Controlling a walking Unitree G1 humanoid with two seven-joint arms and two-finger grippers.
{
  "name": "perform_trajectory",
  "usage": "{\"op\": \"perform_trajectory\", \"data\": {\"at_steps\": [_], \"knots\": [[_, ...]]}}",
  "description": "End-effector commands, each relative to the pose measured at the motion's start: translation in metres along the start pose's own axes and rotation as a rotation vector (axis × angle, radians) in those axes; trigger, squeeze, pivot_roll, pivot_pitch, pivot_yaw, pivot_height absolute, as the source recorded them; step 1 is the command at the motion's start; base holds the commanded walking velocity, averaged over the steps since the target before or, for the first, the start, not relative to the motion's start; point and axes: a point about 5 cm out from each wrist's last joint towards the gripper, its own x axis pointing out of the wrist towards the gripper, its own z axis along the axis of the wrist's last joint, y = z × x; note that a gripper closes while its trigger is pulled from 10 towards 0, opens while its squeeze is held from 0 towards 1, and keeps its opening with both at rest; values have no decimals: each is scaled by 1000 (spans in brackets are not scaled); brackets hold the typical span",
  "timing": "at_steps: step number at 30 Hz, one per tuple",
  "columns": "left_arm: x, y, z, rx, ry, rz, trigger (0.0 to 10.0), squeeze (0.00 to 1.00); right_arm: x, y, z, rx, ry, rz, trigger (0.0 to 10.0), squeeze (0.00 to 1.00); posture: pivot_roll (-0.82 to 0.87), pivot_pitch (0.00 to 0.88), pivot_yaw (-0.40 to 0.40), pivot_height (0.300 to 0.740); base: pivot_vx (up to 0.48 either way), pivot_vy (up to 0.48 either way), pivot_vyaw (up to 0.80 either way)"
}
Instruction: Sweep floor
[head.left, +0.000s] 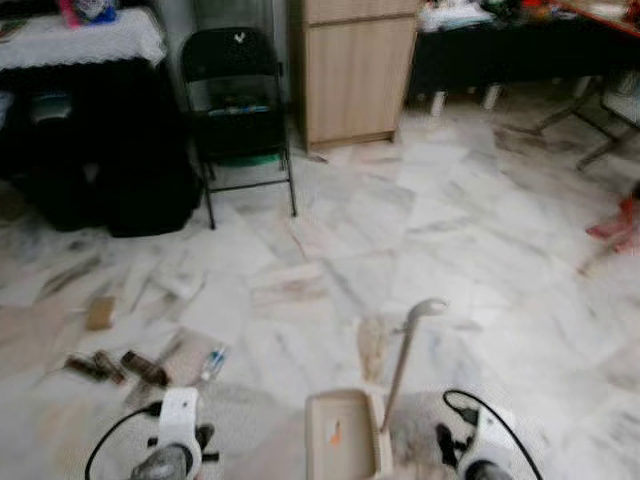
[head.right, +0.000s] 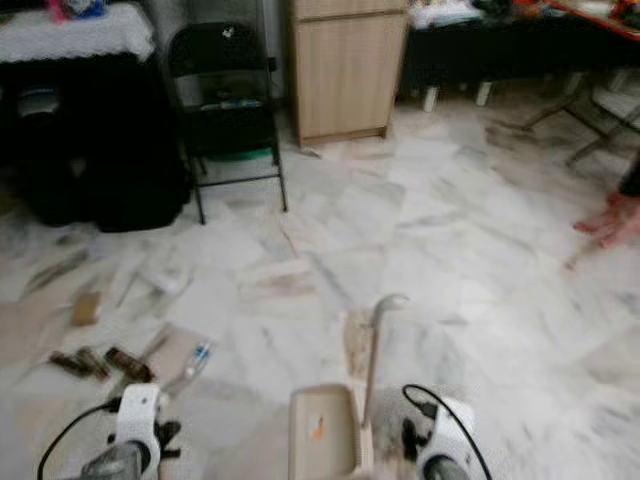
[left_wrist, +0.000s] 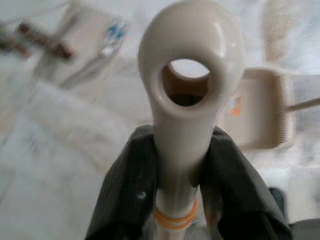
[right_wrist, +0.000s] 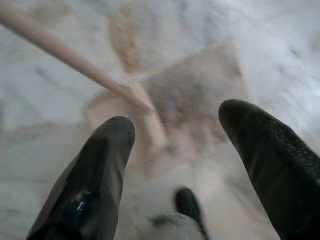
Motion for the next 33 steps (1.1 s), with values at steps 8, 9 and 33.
{"op": "perform_trajectory", "data": {"at_steps": [8, 9, 33], "knots": [[-2, 4, -7, -19, 12, -3, 10000, 0, 0, 2, -2, 3, 5, -5, 10000, 0, -134, 0, -3, 740, 0, 0, 0], [-2, 4, -7, -19, 12, -3, 10000, 0, 0, 2, -2, 3, 5, -5, 10000, 0, -134, 0, -3, 740, 0, 0, 0], [-3, 3, -11, -8, 23, -14, 10000, 0, -13, 0, 39, -291, -415, 19, 10000, 0, -146, 0, -4, 740, 0, 0, 0]]}}
